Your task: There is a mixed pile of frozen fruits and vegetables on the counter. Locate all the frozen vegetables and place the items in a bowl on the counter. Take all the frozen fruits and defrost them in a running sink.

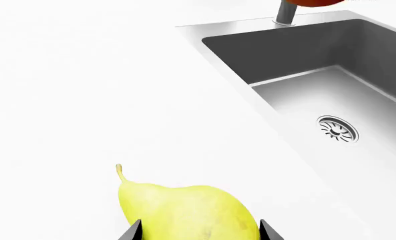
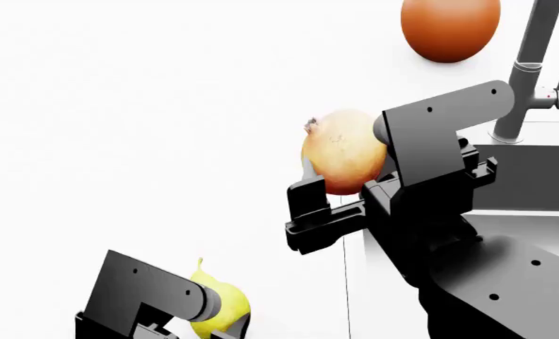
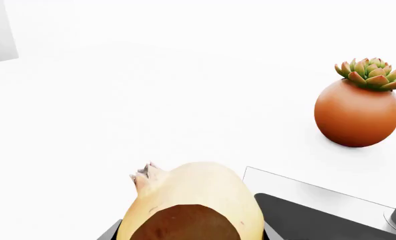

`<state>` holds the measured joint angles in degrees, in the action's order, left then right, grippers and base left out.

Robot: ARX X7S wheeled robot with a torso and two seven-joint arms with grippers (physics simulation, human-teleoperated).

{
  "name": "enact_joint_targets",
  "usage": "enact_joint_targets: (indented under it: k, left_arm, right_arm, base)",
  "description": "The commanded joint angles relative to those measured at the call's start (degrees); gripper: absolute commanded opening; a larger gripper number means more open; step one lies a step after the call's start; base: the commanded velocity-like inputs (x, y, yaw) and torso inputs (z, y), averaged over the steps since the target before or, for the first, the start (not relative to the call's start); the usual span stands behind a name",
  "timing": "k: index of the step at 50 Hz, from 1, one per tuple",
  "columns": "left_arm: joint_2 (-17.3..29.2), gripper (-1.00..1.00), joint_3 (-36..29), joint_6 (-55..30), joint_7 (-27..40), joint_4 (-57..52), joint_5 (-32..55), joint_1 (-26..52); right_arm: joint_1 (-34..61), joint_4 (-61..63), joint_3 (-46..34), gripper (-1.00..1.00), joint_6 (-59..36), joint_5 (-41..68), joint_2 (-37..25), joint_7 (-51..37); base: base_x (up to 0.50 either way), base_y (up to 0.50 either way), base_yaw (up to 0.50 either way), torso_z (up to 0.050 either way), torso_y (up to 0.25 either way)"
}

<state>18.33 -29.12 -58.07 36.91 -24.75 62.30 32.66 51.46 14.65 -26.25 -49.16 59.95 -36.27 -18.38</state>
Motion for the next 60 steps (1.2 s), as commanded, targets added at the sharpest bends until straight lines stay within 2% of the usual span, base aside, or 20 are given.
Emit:
enact_joint_targets:
  k: [1,9,15,22,28,34,35,40,53,60]
  left_arm:
    - [-0.12,-1.0,0.29,0.21,1.55,-1.51,2.17,0.34]
    - [0.64,-1.0,2.15,-0.07,4.32,-4.52,3.9,0.92]
    - [1.76,-1.0,5.61,-1.84,8.65,-8.88,9.62,3.29]
    - [5.57,-1.0,10.4,-2.78,13.31,-14.68,18.0,4.85]
    - [8.81,-1.0,13.74,-2.56,12.96,-14.8,21.79,7.97]
    - [11.66,-1.0,15.12,-3.41,11.93,-13.43,22.86,11.23]
    - [11.39,-1.0,15.01,-3.81,12.96,-12.5,24.14,12.98]
    - [11.02,-1.0,14.95,-3.21,13.24,-13.25,24.66,12.12]
    - [10.86,-1.0,15.08,-2.1,13.6,-13.73,24.92,11.09]
    - [11.2,-1.0,15.19,-0.99,11.26,-13.79,22.21,8.82]
  right_arm:
    - [-0.25,0.54,0.5,-1.0,0.09,-1.68,-0.22,0.9]
    - [-1.28,1.29,0.77,-1.0,0.82,-2.09,-0.9,0.45]
    - [-4.16,5.43,2.81,-1.0,2.64,-2.07,-3.31,-1.49]
    - [-8.58,10.04,6.62,-1.0,3.33,2.24,-6.04,-4.08]
    - [-16.38,16.07,11.37,-1.0,5.51,6.62,-9.92,-7.1]
    - [-20.19,19.76,15.53,-1.0,6.59,10.16,-13.69,-9.22]
    - [-20.45,20.03,15.82,-1.0,6.5,10.39,-14.15,-9.52]
    - [-22.38,20.19,16.83,-1.0,6.56,11.82,-15.04,-10.67]
    - [-22.39,21.08,16.29,-1.0,5.86,11.5,-15.53,-11.61]
    - [-21.66,21.24,15.64,-1.0,5.18,11.66,-15.39,-11.88]
  base:
    - [0.0,0.0,0.0,0.0,0.0]
    - [0.0,0.0,0.0,0.0,0.001]
    - [0.0,0.0,0.0,0.0,0.0]
    - [0.0,0.0,0.0,0.0,0.0]
    - [0.0,0.0,0.0,0.0,0.002]
    - [0.0,0.0,0.0,0.0,0.0]
    - [0.0,0.0,0.0,0.0,0.0]
    - [0.0,-0.06,0.0,0.0,0.0]
    - [0.01,-0.5,0.0,0.0,0.001]
    - [0.05,-0.5,0.0,0.001,0.0]
